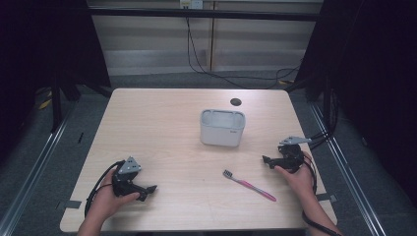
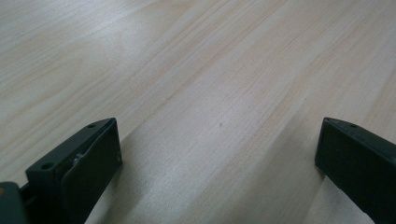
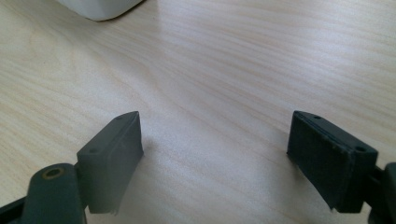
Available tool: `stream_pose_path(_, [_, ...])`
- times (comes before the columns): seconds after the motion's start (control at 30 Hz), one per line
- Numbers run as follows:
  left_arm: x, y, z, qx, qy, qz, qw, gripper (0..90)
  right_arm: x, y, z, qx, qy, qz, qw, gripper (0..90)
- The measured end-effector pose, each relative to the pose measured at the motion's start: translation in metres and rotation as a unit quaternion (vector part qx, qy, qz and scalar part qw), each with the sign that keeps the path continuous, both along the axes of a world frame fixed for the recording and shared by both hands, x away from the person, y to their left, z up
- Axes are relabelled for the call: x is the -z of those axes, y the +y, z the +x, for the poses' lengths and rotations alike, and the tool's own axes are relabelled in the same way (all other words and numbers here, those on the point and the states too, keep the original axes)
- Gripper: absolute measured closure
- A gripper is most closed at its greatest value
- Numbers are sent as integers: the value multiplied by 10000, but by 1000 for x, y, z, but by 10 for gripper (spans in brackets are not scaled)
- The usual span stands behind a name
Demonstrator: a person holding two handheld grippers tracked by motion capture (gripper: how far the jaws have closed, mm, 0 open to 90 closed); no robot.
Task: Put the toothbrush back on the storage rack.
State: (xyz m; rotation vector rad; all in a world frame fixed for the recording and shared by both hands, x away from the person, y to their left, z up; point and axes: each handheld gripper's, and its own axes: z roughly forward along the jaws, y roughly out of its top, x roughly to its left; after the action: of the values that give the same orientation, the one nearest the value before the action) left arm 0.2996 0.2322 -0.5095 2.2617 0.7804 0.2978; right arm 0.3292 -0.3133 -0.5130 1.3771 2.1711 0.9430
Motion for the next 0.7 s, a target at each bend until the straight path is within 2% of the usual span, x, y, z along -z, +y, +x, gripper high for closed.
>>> stream_pose_path(0.37, [0,0,0,-3,1,-2,10000,0,0,-1,-2,-50,20,19,10000,166])
stream_pose_path(0.43, [0,0,0,-3,2,0,10000,0,-4,-1,-3,-39,188,19,9998,187])
stream_pose_path(0.47, [0,0,0,-4,0,-15,10000,0,-6,-2,-3,-59,270,195,9994,192])
stream_pose_path(0.5, [0,0,0,-4,0,-15,10000,0,-6,-2,-3,-59,270,195,9994,192])
stream_pose_path(0.57, [0,0,1,19,10,-9,10000,0,-9,-1,-4,-113,313,346,9988,193])
stream_pose_path(0.6, [0,0,1,19,10,-9,10000,0,-13,1,-5,-224,302,443,9983,200])
stream_pose_path(0.7, [0,-1,1,22,9,-8,10000,0,-19,5,-7,-321,353,397,9981,200])
